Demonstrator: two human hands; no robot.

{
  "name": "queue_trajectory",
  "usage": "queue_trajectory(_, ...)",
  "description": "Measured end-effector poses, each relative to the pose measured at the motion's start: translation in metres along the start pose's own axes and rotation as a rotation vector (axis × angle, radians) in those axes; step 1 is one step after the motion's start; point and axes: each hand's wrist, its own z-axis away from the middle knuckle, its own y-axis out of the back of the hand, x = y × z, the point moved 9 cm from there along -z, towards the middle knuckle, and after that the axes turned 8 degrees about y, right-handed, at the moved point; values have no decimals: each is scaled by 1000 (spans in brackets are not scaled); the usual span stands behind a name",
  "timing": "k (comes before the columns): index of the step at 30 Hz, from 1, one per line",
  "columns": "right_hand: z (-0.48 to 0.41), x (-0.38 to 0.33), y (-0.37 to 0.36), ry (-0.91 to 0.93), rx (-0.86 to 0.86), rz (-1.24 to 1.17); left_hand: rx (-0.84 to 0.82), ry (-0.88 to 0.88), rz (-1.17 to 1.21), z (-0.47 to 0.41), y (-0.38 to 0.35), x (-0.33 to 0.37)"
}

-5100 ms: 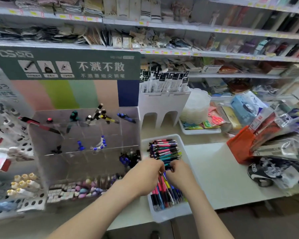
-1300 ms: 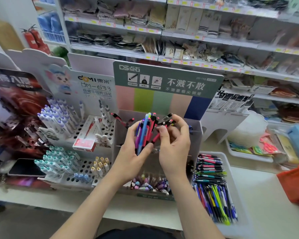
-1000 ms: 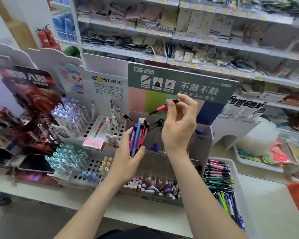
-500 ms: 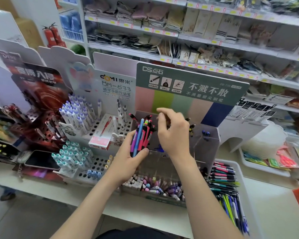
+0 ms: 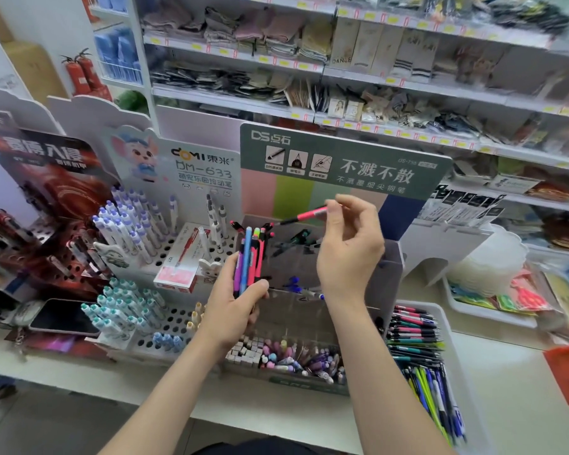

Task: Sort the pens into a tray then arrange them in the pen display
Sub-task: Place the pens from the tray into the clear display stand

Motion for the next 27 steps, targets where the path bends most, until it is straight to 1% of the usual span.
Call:
queue_trajectory(2, -3, -10, -30, 132, -148, 64, 40, -4, 37, 0, 6, -2)
queue_trajectory(5, 6, 0, -80, 303, -429, 212, 94, 10, 65, 1, 13, -3)
queue_trajectory(7, 18, 15, -110, 335, -643, 347, 109, 16, 74, 2, 17, -3)
queue_trajectory(8, 23, 20, -117, 348, -714, 438, 108, 14, 73, 3, 18, -2)
queue_trajectory(9, 25, 20, -119, 382, -730, 535, 104, 14, 69, 4, 20, -1)
queue_trajectory(10, 24, 16, -115, 425, -690, 609, 96, 17, 65, 4, 21, 0)
queue_trajectory(11, 22, 9, -108, 455, -618, 621, 85, 22, 65, 5, 22, 1)
queue_trajectory(12, 21, 0, -99, 454, -557, 580, 68, 25, 71, 6, 21, 2)
queue_trajectory(13, 21, -6, -92, 412, -532, 500, 46, 28, 83, 6, 20, 2)
queue_trajectory(14, 24, -8, -87, 327, -549, 395, 22, 29, 102, 7, 19, 2)
queue_trajectory(17, 42, 9, -84, -22, -670, 167, -69, 34, 124, 7, 13, 3)
queue_trajectory(18, 47, 17, -83, -102, -679, 109, -101, 34, 124, 8, 10, 4)
queue_trajectory(20, 52, 29, -79, -228, -645, 7, -162, 29, 136, 10, 6, 6)
queue_trajectory(22, 50, 37, -74, -323, -564, -38, -209, 17, 143, 13, 3, 7)
queue_trajectory(24, 43, 39, -65, -377, -429, -63, -216, 7, 140, 15, 5, 7)
queue_trajectory(26, 29, 32, -50, -356, -233, -109, -170, -2, 101, 14, 10, 4)
queue_trajectory(27, 21, 25, -41, -301, -126, -121, -131, -7, 73, 13, 14, 3)
